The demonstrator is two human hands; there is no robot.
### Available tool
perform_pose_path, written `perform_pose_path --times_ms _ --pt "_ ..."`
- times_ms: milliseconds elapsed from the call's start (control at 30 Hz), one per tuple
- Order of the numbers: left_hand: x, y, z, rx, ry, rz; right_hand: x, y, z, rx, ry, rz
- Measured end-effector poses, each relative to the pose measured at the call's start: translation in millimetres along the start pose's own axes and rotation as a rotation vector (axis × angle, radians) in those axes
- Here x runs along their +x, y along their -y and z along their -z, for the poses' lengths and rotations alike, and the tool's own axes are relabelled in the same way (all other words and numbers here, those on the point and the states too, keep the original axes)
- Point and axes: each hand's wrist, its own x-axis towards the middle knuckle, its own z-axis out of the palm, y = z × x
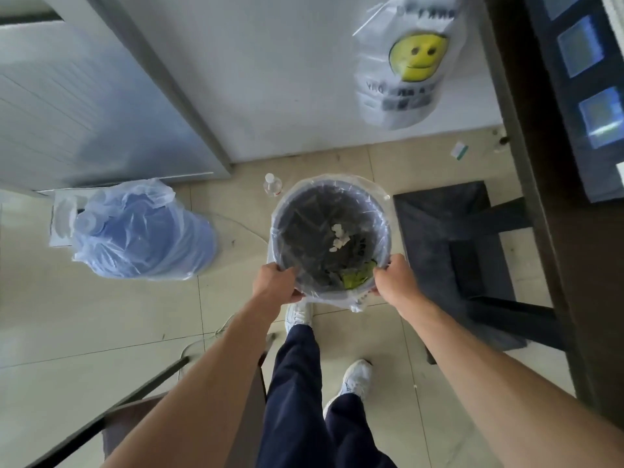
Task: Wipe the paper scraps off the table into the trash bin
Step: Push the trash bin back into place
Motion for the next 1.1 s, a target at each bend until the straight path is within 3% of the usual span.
perform_pose_path --times_ms 533,900,1100 --pt "248 -5 -73 0.201 0.146 0.01 231 -31 -66 -0.046 -0.041 -0.076" --pt "329 -40 -93 0.239 0.127 -0.047 312 -28 -92 -0.235 -0.079 -0.031" --pt "350 -43 -100 0.248 0.113 -0.026 328 -36 -107 -0.203 -0.066 -0.076"
